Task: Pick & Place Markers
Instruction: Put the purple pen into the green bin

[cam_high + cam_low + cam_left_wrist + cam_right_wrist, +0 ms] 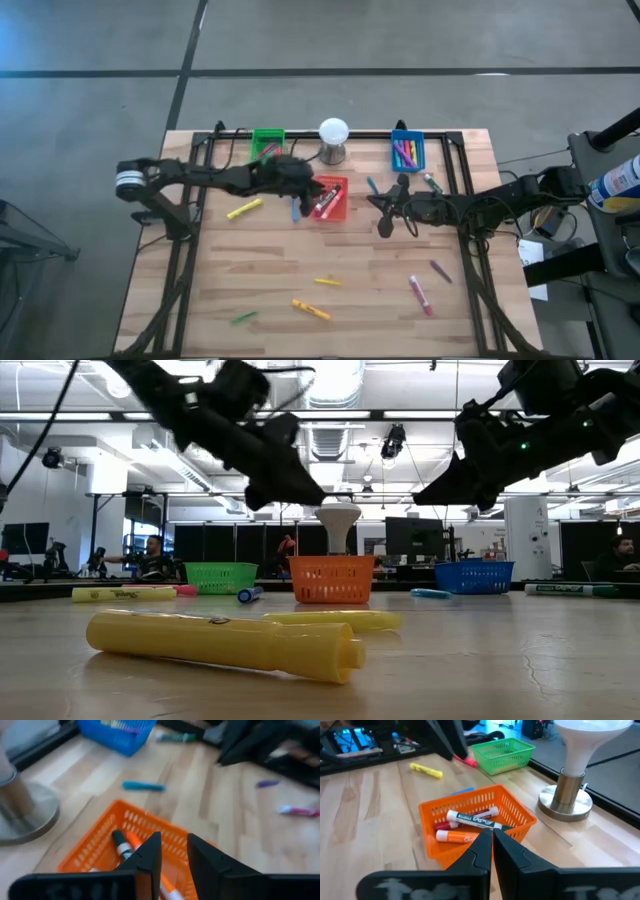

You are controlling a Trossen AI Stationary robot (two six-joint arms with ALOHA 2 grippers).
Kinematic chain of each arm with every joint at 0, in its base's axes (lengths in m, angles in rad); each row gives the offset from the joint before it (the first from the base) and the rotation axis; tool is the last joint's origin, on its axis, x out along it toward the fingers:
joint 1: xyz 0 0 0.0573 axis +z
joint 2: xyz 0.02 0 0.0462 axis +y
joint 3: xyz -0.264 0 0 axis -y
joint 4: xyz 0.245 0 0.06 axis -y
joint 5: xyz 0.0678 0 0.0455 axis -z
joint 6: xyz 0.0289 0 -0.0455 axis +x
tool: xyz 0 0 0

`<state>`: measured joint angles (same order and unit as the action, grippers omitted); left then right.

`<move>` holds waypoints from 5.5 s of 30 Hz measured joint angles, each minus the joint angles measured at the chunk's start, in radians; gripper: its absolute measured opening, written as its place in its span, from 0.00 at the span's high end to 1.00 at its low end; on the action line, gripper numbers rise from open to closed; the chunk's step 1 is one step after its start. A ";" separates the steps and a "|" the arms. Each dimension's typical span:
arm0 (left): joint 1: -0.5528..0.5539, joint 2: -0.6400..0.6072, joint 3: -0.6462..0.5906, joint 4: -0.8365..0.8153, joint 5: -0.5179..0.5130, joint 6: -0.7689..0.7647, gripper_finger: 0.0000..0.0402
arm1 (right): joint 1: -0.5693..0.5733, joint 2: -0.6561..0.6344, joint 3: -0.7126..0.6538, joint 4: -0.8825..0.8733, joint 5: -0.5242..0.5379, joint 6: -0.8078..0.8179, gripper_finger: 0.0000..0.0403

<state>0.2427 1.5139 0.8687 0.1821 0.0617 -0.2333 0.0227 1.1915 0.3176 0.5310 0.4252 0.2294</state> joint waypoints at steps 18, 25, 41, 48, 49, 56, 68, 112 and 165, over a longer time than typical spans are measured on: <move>-0.027 -0.164 -0.717 0.986 0.028 0.141 1.00 | 0.130 -0.031 0.252 -0.639 -0.001 0.213 0.97; -0.027 -0.163 -0.722 1.003 0.027 0.154 1.00 | 0.345 -0.003 0.434 -1.212 0.077 0.686 0.97; -0.027 -0.162 -0.725 0.986 0.027 0.147 1.00 | 0.814 0.128 0.430 -1.510 -0.277 1.487 0.83; -0.027 -0.162 -0.725 0.983 0.027 0.139 1.00 | 0.829 0.243 0.408 -1.519 -0.457 1.550 0.69; -0.027 -0.162 -0.725 0.983 0.027 0.139 1.00 | 0.829 0.250 0.396 -1.513 -0.460 1.558 0.68; -0.027 -0.161 -0.725 0.979 0.027 0.139 1.00 | 0.828 0.218 0.278 -1.303 -0.471 1.575 0.73; -0.031 -0.161 -0.695 0.886 0.023 0.092 0.98 | 0.825 0.098 0.347 -1.263 -0.109 1.390 0.92; -0.222 -0.156 -0.583 1.010 0.062 0.000 0.72 | 0.063 0.702 0.467 0.575 -0.251 -0.029 0.89; 0.516 -0.134 -0.154 -0.140 -0.129 0.156 0.91 | 0.066 0.702 0.538 0.283 -0.267 -0.031 0.71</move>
<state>0.7589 1.3795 0.7148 0.0426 -0.0675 -0.0774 0.0891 1.8938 0.8555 0.8141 0.1586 0.1981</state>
